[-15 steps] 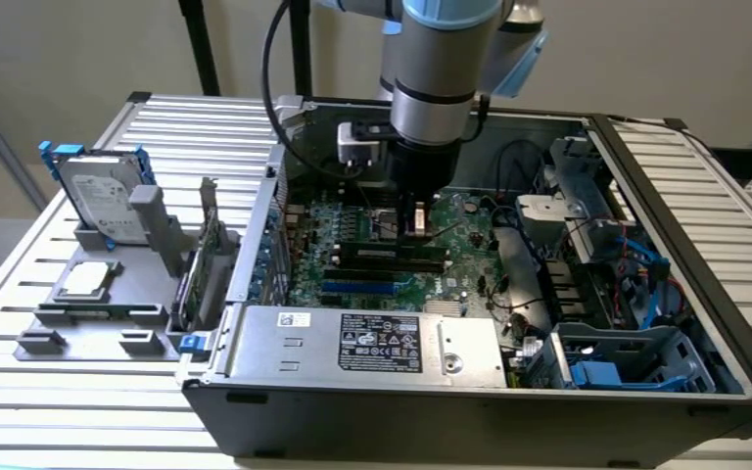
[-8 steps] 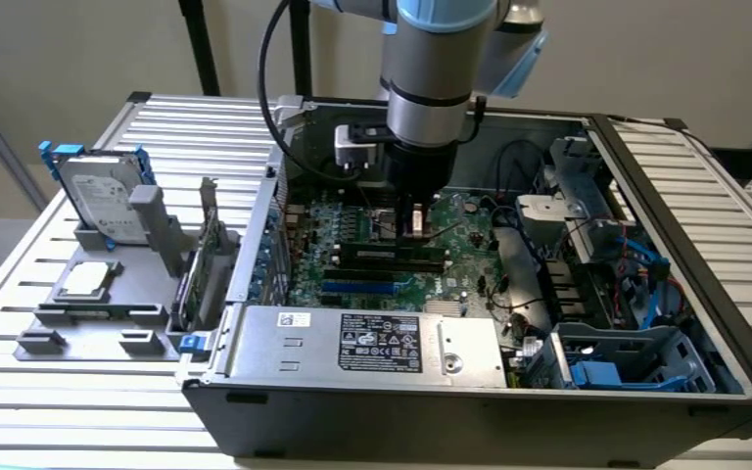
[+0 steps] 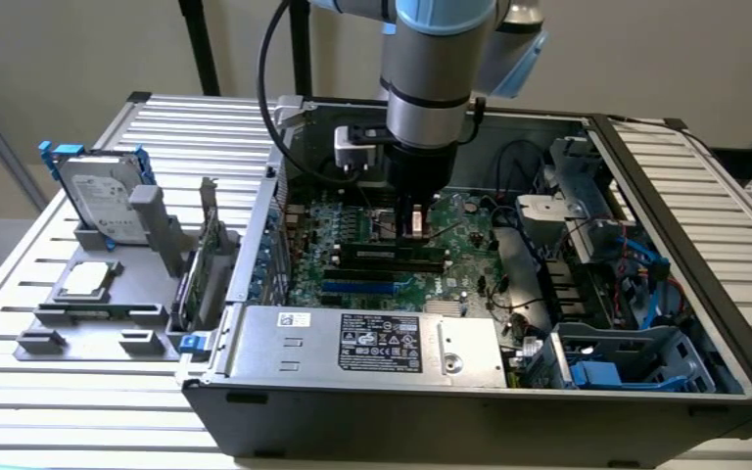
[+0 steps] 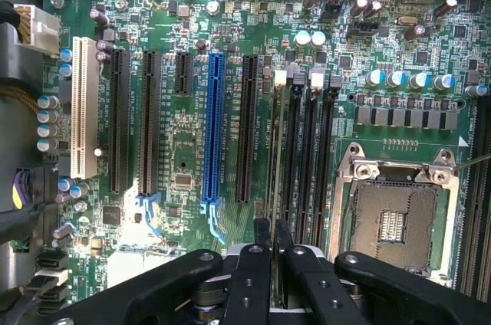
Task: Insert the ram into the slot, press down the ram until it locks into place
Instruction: 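Insert the ram into the slot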
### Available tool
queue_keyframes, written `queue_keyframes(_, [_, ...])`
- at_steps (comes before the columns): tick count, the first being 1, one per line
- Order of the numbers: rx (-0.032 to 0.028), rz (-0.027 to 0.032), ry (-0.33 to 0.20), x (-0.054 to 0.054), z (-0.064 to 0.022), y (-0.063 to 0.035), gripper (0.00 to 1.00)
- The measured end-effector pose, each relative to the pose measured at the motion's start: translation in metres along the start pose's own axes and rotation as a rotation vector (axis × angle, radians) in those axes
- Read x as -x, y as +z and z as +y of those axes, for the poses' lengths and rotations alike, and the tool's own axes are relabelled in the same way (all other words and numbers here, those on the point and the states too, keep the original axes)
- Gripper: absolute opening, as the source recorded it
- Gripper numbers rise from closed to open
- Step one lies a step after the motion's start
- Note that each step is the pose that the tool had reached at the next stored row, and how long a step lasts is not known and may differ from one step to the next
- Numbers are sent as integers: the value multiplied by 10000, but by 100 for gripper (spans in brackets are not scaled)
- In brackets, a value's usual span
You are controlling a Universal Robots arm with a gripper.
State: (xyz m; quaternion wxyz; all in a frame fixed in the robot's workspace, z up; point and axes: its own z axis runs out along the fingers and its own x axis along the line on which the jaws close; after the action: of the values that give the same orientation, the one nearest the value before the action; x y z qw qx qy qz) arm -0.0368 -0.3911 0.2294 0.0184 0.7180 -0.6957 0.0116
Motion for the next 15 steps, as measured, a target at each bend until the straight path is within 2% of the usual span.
queue_keyframes(5, [-4, -84, -1, 1, 0, 9, 13])
queue_keyframes(7, [-5, -101, -2, 1, -1, 12, 13])
queue_keyframes(15, [-5, -106, 0, -23, 1, 15, 13])
